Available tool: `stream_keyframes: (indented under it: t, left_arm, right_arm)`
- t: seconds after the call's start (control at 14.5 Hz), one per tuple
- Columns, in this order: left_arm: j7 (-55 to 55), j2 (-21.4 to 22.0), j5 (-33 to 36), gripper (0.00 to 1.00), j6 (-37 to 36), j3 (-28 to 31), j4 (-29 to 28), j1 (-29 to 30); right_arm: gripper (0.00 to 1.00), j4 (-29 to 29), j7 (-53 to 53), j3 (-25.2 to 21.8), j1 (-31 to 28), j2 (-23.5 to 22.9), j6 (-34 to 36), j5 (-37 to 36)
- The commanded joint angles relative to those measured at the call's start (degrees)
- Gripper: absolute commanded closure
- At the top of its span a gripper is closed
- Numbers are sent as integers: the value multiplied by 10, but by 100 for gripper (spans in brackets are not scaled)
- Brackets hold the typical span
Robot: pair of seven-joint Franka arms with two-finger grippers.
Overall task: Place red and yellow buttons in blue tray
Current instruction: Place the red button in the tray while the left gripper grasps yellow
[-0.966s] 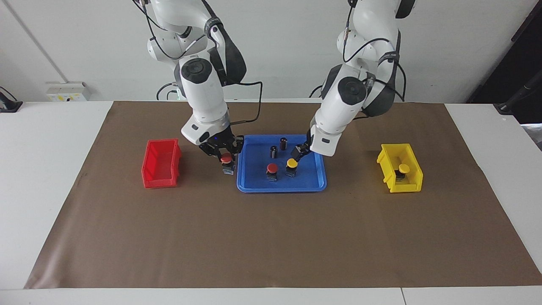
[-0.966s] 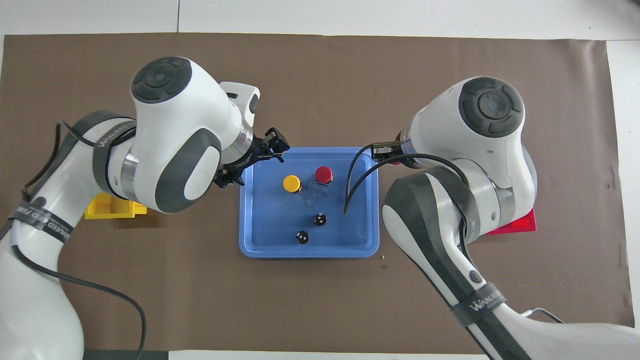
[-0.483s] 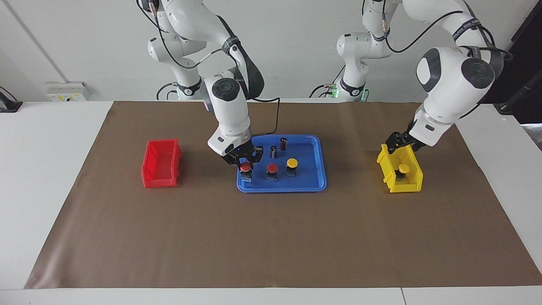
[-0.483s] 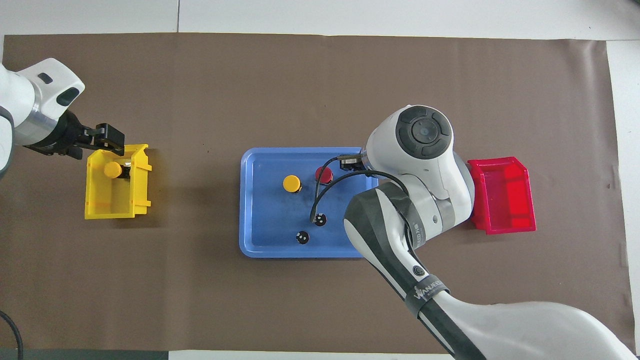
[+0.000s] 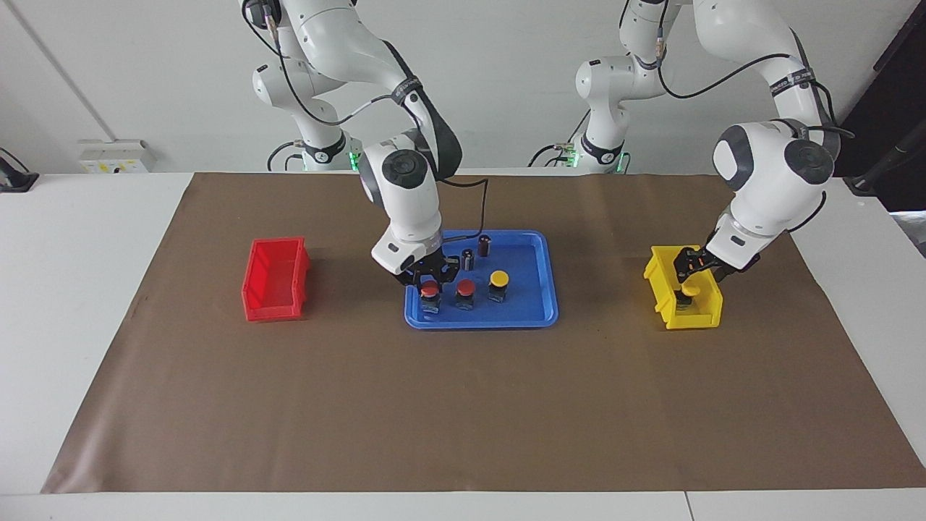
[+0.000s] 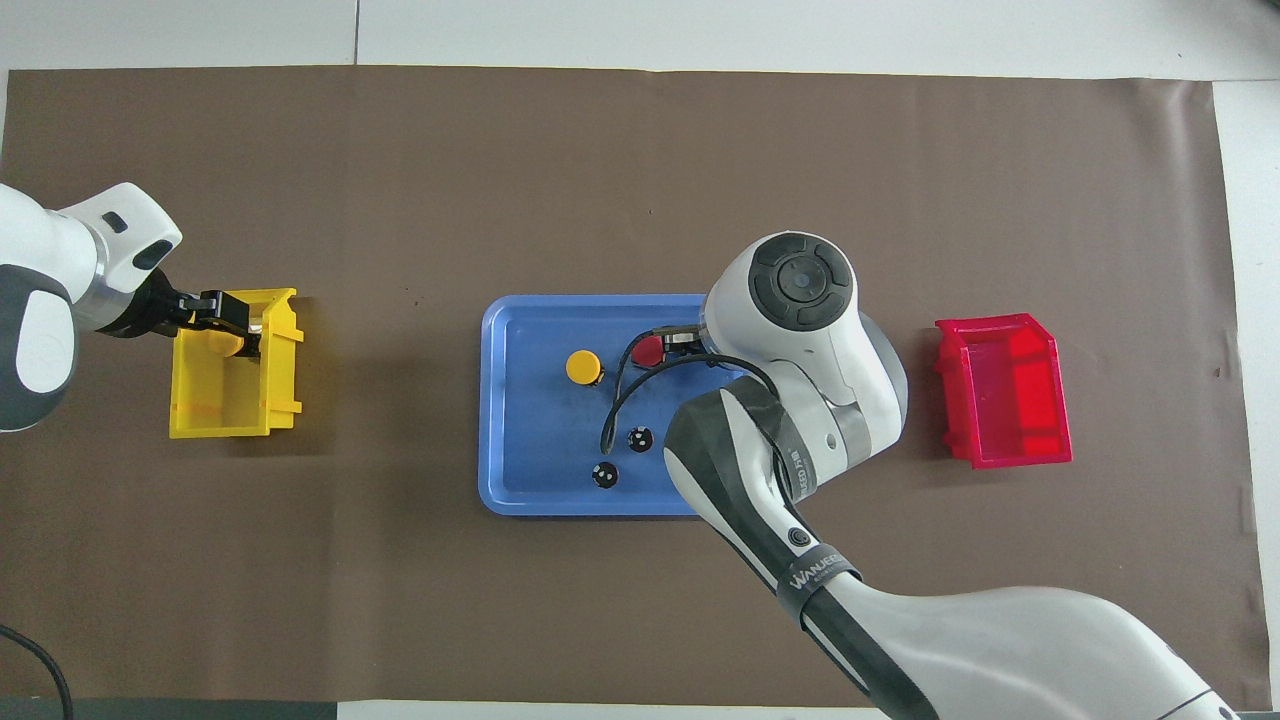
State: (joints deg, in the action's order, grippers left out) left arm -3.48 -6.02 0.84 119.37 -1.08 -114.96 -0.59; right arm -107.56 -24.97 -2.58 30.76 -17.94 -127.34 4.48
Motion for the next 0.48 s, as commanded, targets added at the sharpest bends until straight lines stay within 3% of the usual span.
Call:
stream_keyframes:
  t: [0.0, 0.14, 0.21, 0.28, 0.41]
  left_arm:
    - [-3, 24, 14, 19, 43, 1, -49, -1]
    - [-3, 24, 14, 24, 43, 1, -49, 0]
    - [-3, 24, 14, 32, 43, 1, -49, 3]
    - [-3, 24, 14, 36, 45, 1, -49, 6]
    - [-3, 24, 14, 39, 45, 1, -49, 6]
  right_arm:
    - [39, -15, -5, -1, 0, 8, -12, 9]
    - [29, -11, -5, -1, 0, 7, -12, 9]
    - [7, -6, -6, -1, 0, 8, -12, 4]
    - [0, 5, -4, -4, -3, 12, -7, -2]
    - [0, 45, -4, -9, -25, 27, 34, -3]
